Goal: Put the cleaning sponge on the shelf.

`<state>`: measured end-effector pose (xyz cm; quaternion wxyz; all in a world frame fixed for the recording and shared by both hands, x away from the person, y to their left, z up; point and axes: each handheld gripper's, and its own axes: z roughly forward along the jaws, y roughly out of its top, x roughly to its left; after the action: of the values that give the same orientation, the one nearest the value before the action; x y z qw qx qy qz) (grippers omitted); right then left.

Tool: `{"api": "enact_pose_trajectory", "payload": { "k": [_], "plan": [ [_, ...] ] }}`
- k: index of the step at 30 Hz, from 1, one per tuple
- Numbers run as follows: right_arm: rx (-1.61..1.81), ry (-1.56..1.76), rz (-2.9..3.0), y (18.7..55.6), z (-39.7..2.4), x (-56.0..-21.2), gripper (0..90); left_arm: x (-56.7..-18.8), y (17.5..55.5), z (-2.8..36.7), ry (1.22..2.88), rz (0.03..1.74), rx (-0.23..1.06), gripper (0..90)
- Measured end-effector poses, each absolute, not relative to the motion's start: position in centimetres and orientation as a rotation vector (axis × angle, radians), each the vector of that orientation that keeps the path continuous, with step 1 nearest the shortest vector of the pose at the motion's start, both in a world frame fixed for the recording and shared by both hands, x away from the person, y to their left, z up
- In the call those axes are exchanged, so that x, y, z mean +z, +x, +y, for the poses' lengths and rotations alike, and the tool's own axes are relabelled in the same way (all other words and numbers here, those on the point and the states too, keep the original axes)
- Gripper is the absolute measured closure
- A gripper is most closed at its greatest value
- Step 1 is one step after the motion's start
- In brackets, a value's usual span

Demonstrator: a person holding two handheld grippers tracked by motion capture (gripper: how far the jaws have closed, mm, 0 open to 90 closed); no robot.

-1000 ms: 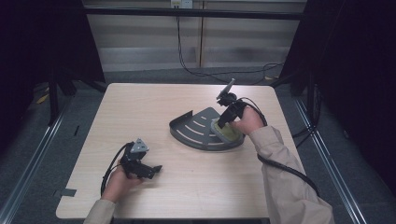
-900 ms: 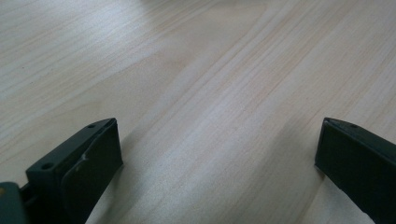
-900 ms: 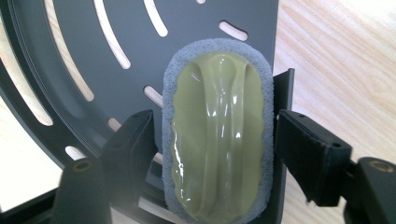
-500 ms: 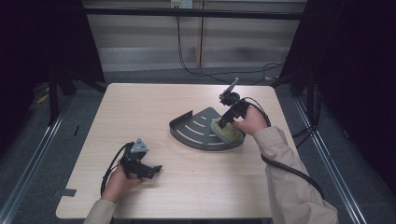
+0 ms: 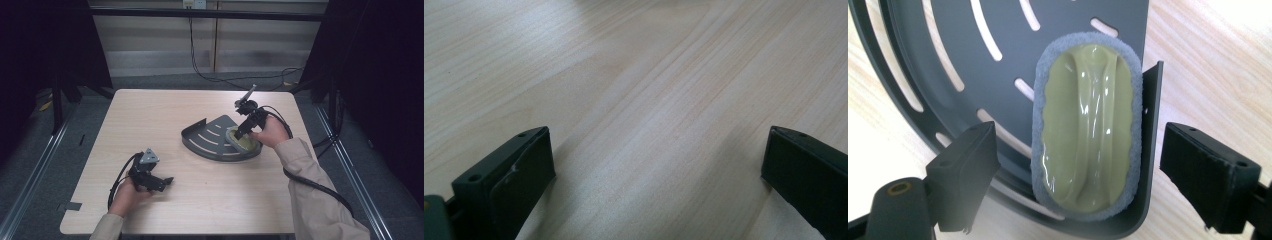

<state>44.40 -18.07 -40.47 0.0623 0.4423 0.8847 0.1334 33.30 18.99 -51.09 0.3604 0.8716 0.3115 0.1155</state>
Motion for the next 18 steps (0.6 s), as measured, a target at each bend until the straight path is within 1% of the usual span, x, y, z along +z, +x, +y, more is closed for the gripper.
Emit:
{"api": "enact_pose_trajectory", "payload": {
  "k": [18],
  "plan": [
    [0.455,1.274,2.709,41.9,-19.2,-39.4,14.9,-51.1,33.3,19.0,2.244,0.807,0.293,0.0]
  ]
}}
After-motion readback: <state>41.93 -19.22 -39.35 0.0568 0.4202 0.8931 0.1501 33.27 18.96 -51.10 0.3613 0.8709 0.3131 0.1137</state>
